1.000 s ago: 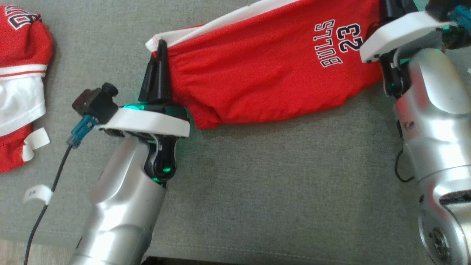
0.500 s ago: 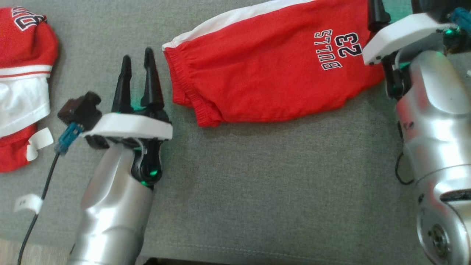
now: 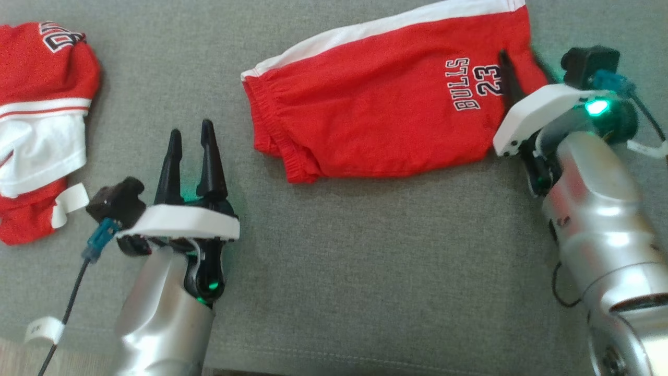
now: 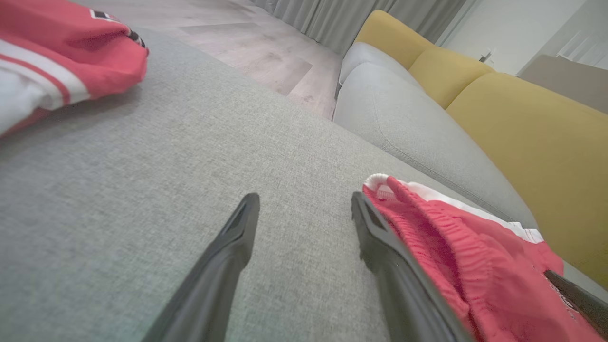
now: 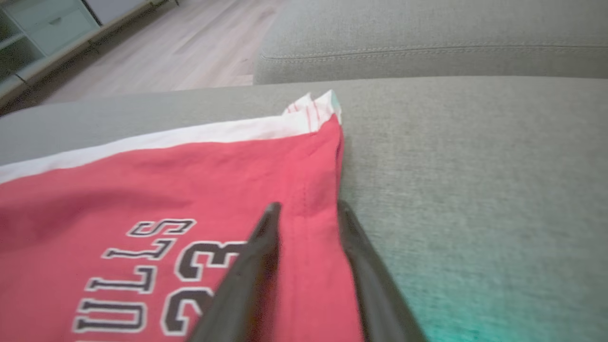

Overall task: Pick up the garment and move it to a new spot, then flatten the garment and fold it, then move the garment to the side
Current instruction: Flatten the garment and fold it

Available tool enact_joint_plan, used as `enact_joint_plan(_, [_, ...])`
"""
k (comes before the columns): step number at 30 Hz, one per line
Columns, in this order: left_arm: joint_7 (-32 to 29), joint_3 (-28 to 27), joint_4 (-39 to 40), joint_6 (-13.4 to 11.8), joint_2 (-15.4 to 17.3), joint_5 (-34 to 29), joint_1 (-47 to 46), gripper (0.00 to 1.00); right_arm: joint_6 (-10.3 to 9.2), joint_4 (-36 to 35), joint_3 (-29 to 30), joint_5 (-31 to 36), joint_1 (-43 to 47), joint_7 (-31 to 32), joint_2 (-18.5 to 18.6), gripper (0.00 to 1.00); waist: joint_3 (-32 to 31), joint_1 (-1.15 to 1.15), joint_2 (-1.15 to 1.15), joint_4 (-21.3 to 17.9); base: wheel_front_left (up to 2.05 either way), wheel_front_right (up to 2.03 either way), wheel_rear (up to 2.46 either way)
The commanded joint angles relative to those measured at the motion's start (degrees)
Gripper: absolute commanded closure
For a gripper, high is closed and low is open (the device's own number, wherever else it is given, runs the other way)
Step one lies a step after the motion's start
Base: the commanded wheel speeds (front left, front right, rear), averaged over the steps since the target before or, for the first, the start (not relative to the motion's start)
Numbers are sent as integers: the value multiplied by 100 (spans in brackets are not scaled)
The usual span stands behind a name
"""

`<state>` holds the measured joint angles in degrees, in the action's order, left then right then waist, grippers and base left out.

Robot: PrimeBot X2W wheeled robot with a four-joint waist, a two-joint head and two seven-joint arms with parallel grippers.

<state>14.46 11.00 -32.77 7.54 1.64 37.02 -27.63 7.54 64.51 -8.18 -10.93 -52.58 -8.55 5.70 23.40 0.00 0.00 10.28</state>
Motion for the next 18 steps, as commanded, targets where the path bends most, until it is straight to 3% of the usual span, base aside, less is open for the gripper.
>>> enact_joint_plan(1, [53, -212, 177, -47, 124, -84, 82, 0, -5, 43, -162, -104, 277, 38, -221, 100, -70, 0, 0, -7, 0, 0, 0])
enact_joint_plan(11, [53, -618, 159, -173, 124, -502, 753, 0, -5, -231, -207, -1071, 1115, -530, -210, 100, -894, 0, 0, -277, 0, 0, 0])
enact_joint_plan(18, [53, -654, 127, -158, 124, -719, 1419, 0, -5, -641, -433, -1671, 1875, -601, 28, 100, -1422, 0, 0, -379, 0, 0, 0])
